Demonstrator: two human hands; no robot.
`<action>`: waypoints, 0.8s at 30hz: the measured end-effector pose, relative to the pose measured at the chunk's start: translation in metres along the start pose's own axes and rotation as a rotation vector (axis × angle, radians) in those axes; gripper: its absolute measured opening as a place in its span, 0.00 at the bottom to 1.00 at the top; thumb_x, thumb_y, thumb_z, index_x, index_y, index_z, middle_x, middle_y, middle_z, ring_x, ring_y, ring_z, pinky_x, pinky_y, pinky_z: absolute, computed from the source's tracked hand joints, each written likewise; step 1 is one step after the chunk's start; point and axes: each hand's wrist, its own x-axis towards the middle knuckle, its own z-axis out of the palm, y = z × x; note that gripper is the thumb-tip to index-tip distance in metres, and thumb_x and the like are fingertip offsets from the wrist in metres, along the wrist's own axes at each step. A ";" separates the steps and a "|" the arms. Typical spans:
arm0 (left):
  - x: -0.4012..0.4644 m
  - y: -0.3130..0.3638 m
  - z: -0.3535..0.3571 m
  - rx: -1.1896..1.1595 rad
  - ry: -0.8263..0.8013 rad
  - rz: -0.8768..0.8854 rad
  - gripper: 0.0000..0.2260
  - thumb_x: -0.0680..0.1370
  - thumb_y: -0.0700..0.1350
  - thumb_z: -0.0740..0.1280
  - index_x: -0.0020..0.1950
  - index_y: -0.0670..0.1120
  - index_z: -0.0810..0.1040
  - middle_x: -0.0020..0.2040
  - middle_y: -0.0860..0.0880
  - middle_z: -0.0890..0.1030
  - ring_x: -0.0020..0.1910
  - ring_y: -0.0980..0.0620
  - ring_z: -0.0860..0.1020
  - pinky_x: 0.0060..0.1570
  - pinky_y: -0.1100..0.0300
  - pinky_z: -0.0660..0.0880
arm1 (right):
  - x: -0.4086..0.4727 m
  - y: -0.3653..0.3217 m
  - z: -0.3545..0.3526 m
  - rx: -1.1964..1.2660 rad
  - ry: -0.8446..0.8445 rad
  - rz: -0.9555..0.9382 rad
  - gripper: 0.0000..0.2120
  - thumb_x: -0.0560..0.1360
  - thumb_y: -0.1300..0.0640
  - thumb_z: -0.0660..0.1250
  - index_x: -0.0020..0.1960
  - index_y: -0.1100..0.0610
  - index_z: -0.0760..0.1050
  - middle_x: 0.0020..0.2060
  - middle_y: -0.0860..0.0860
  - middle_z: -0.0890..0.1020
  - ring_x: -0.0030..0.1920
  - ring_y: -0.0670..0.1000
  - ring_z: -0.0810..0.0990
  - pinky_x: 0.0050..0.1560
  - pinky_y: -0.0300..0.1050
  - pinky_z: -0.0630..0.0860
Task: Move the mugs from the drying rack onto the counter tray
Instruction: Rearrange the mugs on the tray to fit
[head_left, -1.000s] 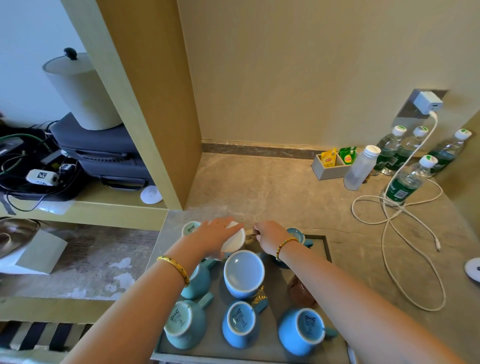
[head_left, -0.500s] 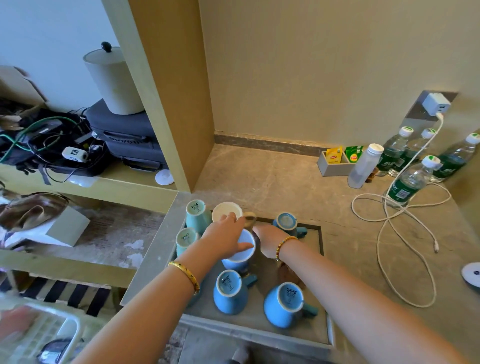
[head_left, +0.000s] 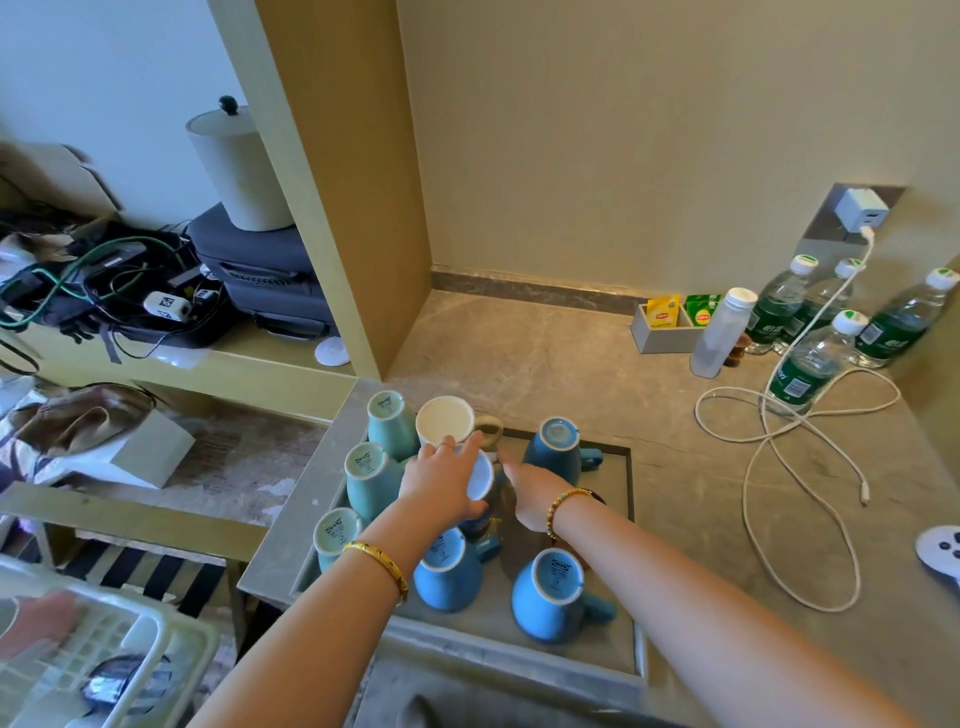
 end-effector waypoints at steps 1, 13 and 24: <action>0.000 0.000 0.001 -0.004 0.005 -0.004 0.40 0.70 0.56 0.69 0.75 0.53 0.49 0.69 0.43 0.65 0.65 0.38 0.66 0.60 0.48 0.69 | 0.000 -0.001 0.000 0.000 0.002 -0.003 0.39 0.74 0.70 0.57 0.77 0.54 0.39 0.60 0.58 0.77 0.56 0.55 0.79 0.55 0.47 0.76; -0.003 -0.025 0.000 0.011 -0.002 0.013 0.38 0.69 0.54 0.70 0.73 0.53 0.53 0.68 0.44 0.65 0.64 0.39 0.67 0.61 0.49 0.67 | 0.008 -0.014 0.009 -0.001 0.002 -0.046 0.37 0.76 0.66 0.57 0.77 0.53 0.40 0.58 0.58 0.78 0.54 0.55 0.79 0.53 0.47 0.76; -0.016 -0.038 -0.004 -0.077 0.085 0.010 0.32 0.73 0.60 0.66 0.72 0.50 0.59 0.71 0.45 0.64 0.68 0.44 0.65 0.65 0.50 0.65 | 0.012 -0.020 0.010 0.000 -0.007 -0.029 0.25 0.77 0.65 0.58 0.72 0.58 0.58 0.61 0.58 0.75 0.58 0.56 0.77 0.54 0.46 0.73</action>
